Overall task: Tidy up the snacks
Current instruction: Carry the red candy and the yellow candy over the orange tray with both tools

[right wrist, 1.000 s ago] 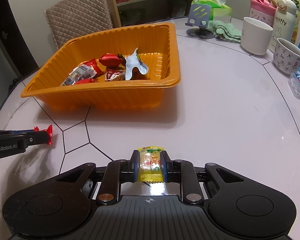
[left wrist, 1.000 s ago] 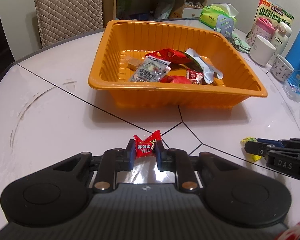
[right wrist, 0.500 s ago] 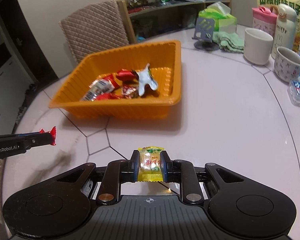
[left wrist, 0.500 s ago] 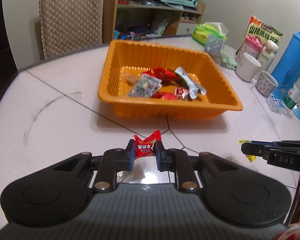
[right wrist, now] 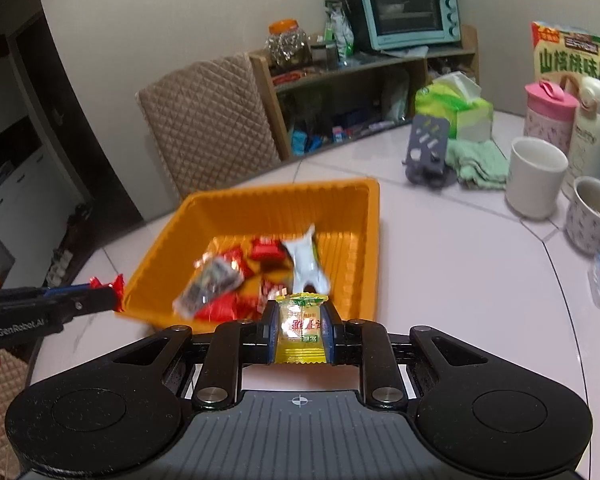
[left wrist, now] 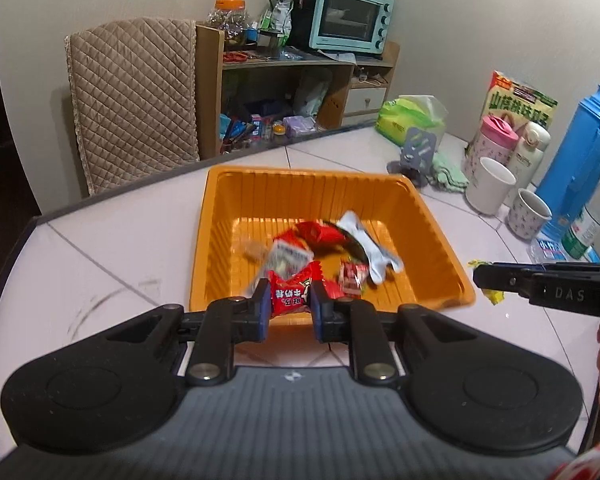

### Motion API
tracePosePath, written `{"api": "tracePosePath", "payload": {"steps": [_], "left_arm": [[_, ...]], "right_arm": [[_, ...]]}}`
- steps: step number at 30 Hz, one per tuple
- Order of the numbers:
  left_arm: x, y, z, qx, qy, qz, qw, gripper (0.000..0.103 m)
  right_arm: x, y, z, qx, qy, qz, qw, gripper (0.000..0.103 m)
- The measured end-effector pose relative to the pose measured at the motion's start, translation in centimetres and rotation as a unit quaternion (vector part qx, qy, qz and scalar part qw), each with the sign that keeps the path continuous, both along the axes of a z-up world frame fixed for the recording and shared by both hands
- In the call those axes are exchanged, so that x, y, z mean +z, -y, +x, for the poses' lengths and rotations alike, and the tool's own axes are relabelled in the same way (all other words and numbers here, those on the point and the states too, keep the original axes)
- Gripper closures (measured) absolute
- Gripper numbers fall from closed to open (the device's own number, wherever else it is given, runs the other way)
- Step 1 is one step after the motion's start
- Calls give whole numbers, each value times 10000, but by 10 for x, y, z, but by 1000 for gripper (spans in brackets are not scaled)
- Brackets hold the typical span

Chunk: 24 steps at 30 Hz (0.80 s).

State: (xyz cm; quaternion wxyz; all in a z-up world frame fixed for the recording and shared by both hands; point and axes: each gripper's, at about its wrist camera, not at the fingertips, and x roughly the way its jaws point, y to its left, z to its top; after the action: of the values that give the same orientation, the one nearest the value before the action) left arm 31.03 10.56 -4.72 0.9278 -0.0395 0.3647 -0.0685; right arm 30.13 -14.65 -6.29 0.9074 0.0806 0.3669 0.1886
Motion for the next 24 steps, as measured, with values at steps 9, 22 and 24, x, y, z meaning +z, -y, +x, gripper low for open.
{"api": "tracePosePath", "payload": {"steps": [9,22,24], "left_arm": [[-3,1,59,34,15,304,9995,85],[-21,-3,105,96,-100,432,9990,85],[-24,-3,108,93,-130,434,9989,85]], "right_arm": [[-6,-8,53,106,76,9,9999,81],[-28,-15,112,89,108,-119,9998,81],[-32,-16,119,95,80,-96,9999,81]]}}
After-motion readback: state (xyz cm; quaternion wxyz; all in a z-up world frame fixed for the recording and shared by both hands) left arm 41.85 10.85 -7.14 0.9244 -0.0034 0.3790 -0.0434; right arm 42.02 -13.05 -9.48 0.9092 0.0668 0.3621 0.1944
